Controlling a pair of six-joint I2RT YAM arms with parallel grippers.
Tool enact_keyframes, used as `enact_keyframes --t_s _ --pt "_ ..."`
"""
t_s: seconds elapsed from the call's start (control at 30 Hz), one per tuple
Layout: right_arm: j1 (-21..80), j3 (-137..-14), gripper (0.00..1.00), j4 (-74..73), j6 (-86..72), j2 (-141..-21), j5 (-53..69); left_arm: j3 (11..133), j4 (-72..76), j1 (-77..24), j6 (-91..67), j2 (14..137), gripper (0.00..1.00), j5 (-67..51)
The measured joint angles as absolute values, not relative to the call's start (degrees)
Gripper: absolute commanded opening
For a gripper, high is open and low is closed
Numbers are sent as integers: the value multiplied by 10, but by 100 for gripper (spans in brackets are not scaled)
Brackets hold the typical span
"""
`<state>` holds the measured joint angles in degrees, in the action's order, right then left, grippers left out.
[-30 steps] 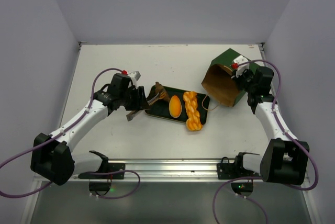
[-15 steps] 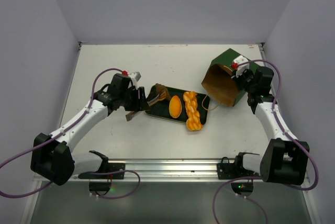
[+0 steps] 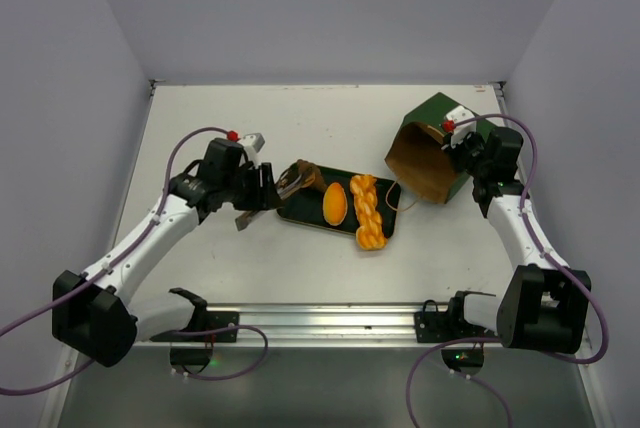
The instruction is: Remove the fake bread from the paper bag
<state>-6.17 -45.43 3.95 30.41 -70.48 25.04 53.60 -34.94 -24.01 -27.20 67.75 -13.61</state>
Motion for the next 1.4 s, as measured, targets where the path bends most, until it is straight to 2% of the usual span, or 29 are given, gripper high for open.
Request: enact_keyframes --t_s 0.23,0.53,0.83,1.4 --pt "-62 -454 2 39 304 -705 251 555 -357 -240 -267 659 50 -145" --pt "-71 -457 0 26 304 -705 281 578 -314 -240 -279 624 40 -282" --pt "-123 -483 0 -35 338 -704 375 554 -244 -289 -298 622 39 -369" --pt "-183 -520 0 -138 394 -710 492 530 -92 -421 -372 712 40 -384"
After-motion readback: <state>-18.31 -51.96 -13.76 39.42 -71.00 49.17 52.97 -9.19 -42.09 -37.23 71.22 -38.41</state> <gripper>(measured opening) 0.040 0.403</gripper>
